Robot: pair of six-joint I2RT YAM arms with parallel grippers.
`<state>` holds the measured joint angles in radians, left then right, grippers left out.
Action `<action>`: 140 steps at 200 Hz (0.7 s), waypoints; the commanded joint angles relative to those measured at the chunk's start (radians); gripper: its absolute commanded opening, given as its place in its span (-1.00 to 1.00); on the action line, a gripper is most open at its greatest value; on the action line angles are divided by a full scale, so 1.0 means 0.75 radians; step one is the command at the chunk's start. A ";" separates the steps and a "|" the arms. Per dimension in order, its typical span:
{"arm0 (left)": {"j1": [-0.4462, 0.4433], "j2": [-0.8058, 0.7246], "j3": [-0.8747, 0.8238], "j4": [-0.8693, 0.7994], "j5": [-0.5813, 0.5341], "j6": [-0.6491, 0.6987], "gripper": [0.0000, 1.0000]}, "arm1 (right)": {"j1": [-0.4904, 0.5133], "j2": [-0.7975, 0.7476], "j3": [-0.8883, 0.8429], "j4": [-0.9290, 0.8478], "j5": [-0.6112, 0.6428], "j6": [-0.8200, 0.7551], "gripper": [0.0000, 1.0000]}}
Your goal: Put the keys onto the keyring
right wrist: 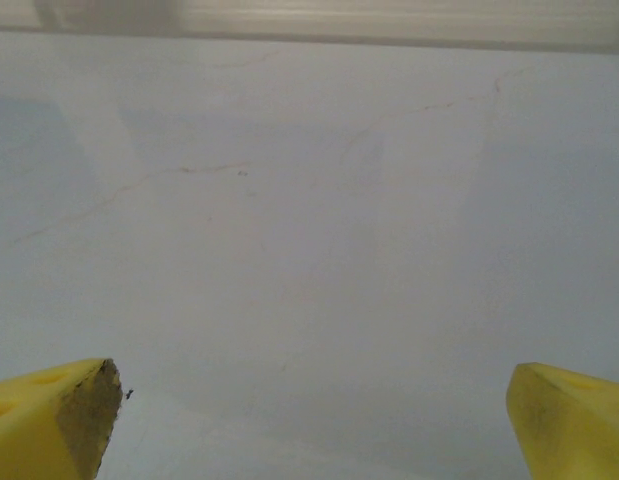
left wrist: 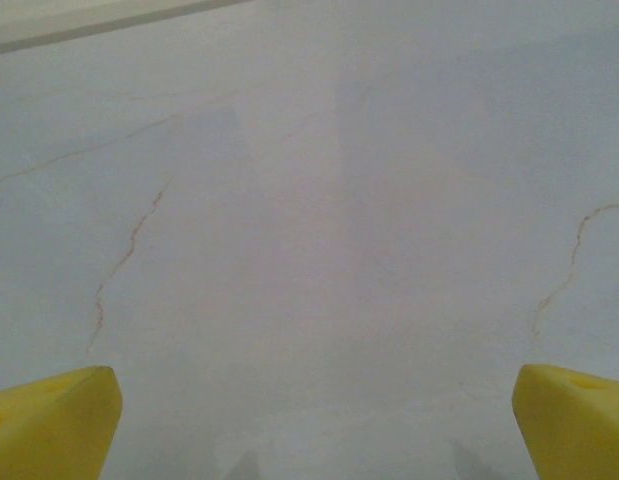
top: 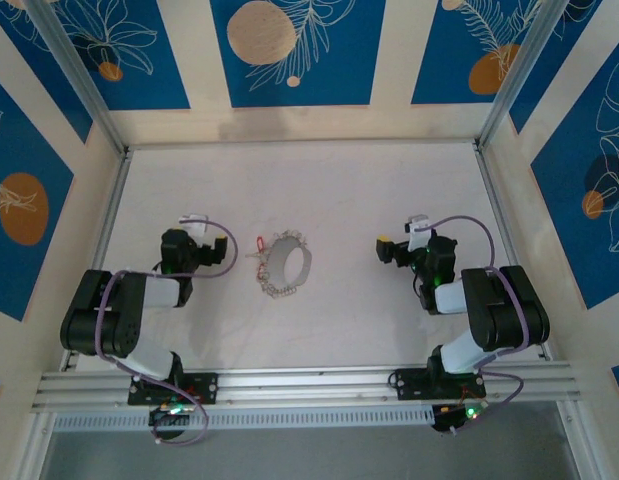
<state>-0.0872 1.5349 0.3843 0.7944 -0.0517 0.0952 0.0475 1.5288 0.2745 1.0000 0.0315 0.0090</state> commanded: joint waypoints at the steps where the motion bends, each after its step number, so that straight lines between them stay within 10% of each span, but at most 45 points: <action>1: 0.010 0.005 0.013 0.071 0.034 -0.035 1.00 | -0.020 -0.003 0.074 -0.022 0.064 0.058 0.98; 140: 0.016 0.003 0.021 0.054 0.042 -0.041 1.00 | -0.037 -0.004 0.158 -0.189 0.120 0.104 0.98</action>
<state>-0.0868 1.5349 0.3843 0.8074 -0.0517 0.0834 0.0246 1.5288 0.3790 0.8612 0.1055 0.0715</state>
